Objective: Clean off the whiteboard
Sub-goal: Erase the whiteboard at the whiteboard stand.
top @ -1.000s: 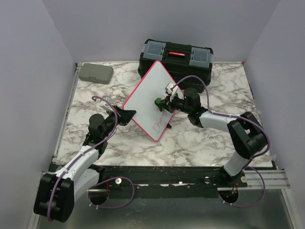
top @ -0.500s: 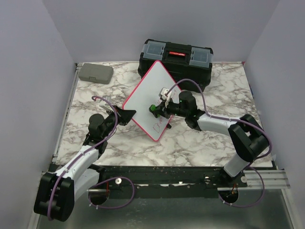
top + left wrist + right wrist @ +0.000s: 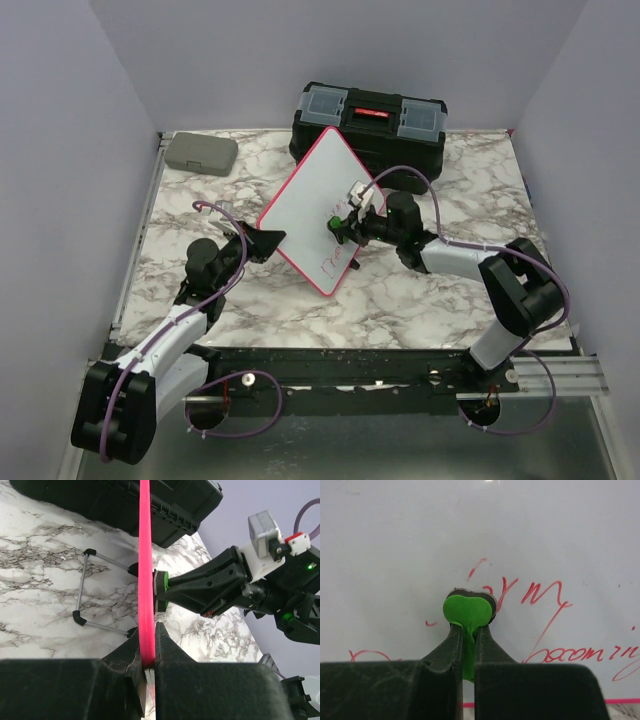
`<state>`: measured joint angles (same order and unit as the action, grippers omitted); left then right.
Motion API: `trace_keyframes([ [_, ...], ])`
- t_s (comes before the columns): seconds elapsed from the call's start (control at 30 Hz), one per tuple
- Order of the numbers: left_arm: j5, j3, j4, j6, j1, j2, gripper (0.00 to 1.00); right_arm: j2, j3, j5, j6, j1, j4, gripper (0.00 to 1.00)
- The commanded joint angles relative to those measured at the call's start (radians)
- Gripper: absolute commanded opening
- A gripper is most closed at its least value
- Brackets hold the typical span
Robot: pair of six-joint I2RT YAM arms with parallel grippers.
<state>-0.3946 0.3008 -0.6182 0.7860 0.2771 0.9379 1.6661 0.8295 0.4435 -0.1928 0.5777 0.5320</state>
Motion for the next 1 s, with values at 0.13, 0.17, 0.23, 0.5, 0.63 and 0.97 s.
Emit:
trace_keyframes([
  [0.13,-0.103,0.017,-0.009,-0.002,0.024,0.011,0.0,-0.049,-0.072,0.089,-0.051,0.066,0.004,0.01],
  [0.17,-0.102,0.017,-0.011,-0.001,0.024,0.012,0.0,-0.048,-0.06,0.085,-0.048,0.078,0.002,0.01],
  [0.23,-0.102,0.017,-0.012,0.001,0.024,0.012,0.0,-0.04,-0.04,0.068,-0.039,0.098,0.009,0.01],
  [0.5,-0.102,0.011,-0.003,-0.001,0.024,0.001,0.0,0.028,0.065,-0.067,0.003,0.095,0.022,0.01],
  [0.63,-0.099,0.009,0.002,-0.004,0.024,-0.008,0.0,0.046,0.068,-0.085,0.002,0.066,0.022,0.01],
  [0.97,-0.098,0.003,-0.005,-0.004,0.024,-0.007,0.0,-0.004,-0.022,0.053,-0.064,0.013,-0.038,0.01],
])
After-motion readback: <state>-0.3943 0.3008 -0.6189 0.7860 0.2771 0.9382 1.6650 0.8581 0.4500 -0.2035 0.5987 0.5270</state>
